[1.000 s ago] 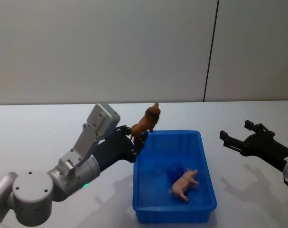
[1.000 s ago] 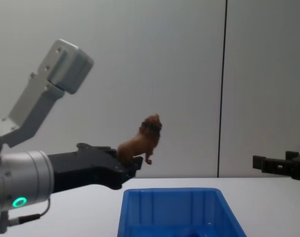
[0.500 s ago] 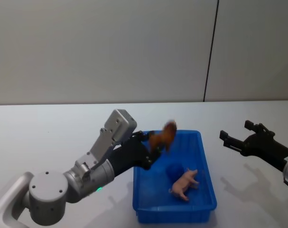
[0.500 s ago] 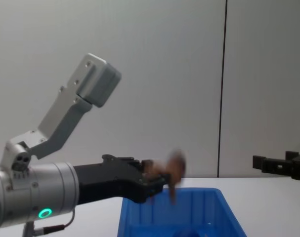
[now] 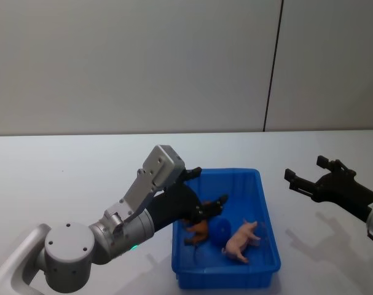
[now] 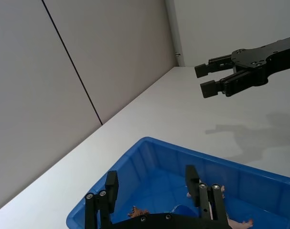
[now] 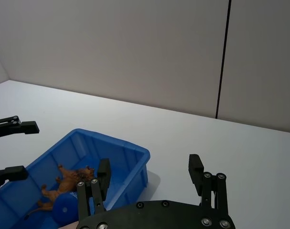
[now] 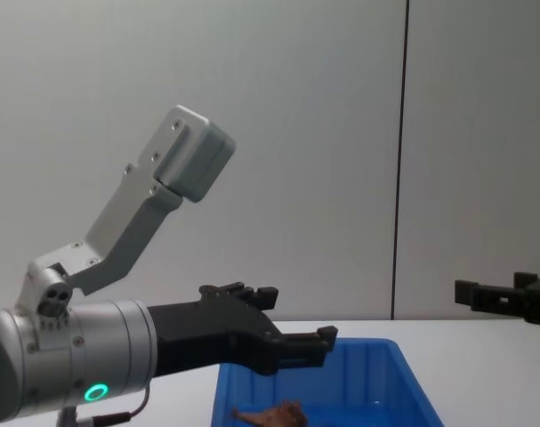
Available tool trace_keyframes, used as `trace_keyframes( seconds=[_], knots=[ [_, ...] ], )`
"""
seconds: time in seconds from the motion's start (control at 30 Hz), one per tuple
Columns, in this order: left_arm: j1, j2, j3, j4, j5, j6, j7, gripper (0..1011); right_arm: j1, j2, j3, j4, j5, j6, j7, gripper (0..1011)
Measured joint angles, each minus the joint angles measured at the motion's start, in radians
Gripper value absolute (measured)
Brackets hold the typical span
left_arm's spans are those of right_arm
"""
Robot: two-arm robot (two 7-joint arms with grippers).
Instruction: Pick up the two dolls from the table and place them into the box.
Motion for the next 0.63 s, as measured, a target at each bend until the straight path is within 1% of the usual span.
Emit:
trace_keyframes(
  seconds=[0.1,0.17,0.2,0.63],
  knots=[
    [0.004,0.002,0.0,-0.005,-0.001,-0.008,0.002,939,0.0,0.0,0.0,0.0,0.0,0.0,0.0,1001],
    [0.007,0.005,0.0,-0.01,-0.002,-0.014,0.007,964,0.0,0.0,0.0,0.0,0.0,0.0,0.0,1001],
    [0.012,0.008,-0.001,-0.016,-0.004,-0.021,0.012,1001,0.0,0.0,0.0,0.0,0.0,0.0,0.0,1001],
    [0.038,0.031,-0.011,-0.06,-0.02,-0.059,0.055,1001,0.0,0.0,0.0,0.0,0.0,0.0,0.0,1001]
  ],
)
